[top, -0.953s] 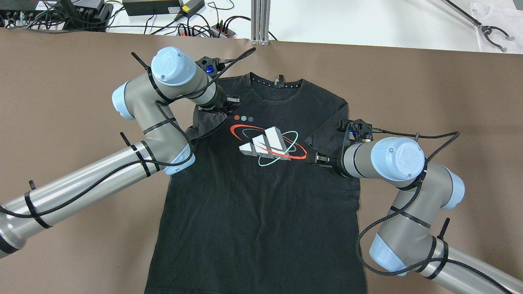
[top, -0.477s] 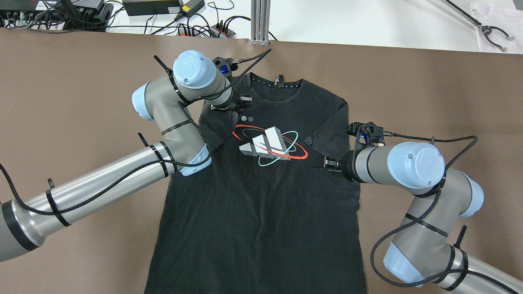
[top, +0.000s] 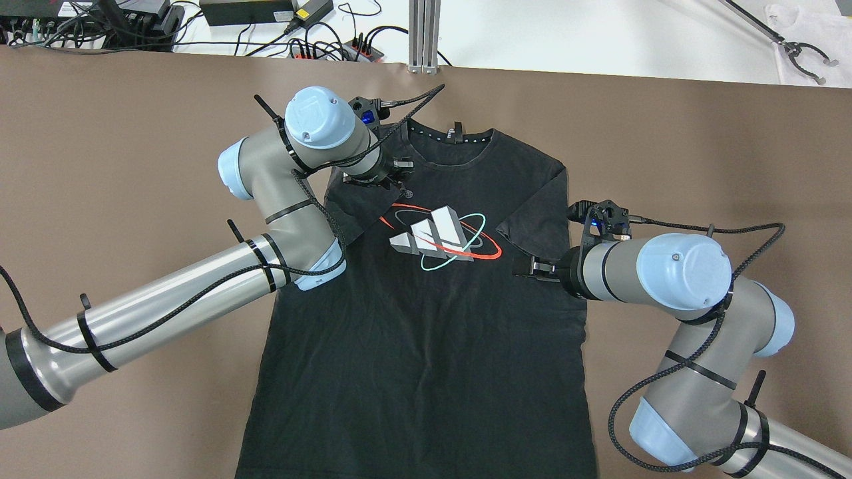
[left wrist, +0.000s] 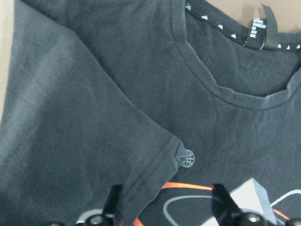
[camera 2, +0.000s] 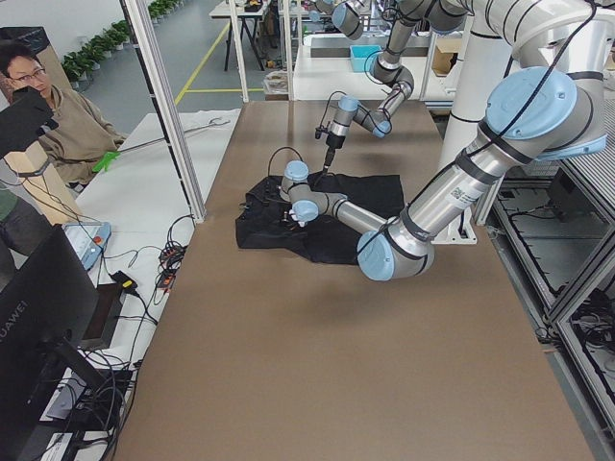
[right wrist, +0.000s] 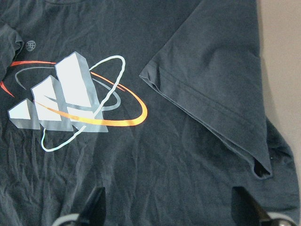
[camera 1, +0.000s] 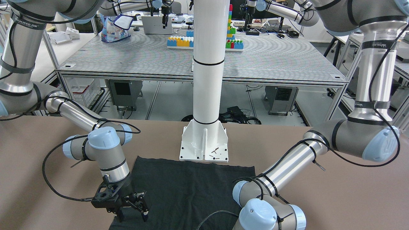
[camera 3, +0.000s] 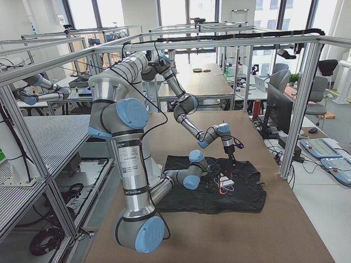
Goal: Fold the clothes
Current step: 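Fold the sleeve nearest the left gripper inward onto the shirt body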
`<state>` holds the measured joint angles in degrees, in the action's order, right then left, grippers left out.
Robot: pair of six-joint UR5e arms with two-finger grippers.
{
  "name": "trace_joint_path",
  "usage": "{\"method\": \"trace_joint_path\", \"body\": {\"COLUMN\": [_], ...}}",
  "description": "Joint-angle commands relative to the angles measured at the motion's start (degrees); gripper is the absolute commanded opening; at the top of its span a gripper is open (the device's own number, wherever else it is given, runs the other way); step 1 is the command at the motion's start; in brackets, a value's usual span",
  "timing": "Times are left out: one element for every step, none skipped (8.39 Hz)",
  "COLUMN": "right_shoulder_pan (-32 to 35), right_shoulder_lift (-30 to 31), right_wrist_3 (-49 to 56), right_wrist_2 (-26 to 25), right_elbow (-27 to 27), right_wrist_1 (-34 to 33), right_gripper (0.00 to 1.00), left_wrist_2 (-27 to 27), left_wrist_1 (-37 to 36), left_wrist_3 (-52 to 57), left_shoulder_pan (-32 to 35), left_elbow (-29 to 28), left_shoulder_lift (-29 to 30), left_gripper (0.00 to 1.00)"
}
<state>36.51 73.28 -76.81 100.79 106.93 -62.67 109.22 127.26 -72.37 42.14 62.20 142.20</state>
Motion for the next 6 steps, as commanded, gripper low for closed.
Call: {"method": "trace_joint_path", "body": {"right_shoulder_pan": [-0.13,-0.13,-0.13,-0.13,-0.13,-0.13], "right_shoulder_lift": [0.02,0.11,0.11,0.20,0.11,0.20], "right_wrist_3": [-1.06,-1.06,-1.06,-1.41,-1.85,-1.85], "right_wrist_2": [-0.24,-0.24,-0.24,-0.24,-0.33,-0.33], "right_elbow": [0.03,0.03,0.12,0.12,0.12,0.21], "right_wrist_1": [-0.17,-0.08,-0.08,-0.08,-0.08,-0.08], "right_gripper": [0.94,0.94,0.94,0.94,0.94,0.94], "left_wrist_2": [-0.40,-1.63,-3.12,-3.31,-2.87,-2.87], "left_wrist_1": [-0.17,-0.17,-0.17,-0.17,-0.34,-0.52], "left_wrist_3": [-0.14,-0.93,-1.37,-1.46,-1.46,-1.55], "left_shoulder_pan": [-1.61,-2.84,-4.94,-5.57,-5.57,-5.66], "left_elbow": [8.68,12.38,15.98,18.45,21.70,24.95], "left_shoulder_lift": [-7.96,-11.82,-15.34,-17.99,-20.62,-23.00], "left_gripper": [1.00,1.00,1.00,1.00,1.00,1.00]}}
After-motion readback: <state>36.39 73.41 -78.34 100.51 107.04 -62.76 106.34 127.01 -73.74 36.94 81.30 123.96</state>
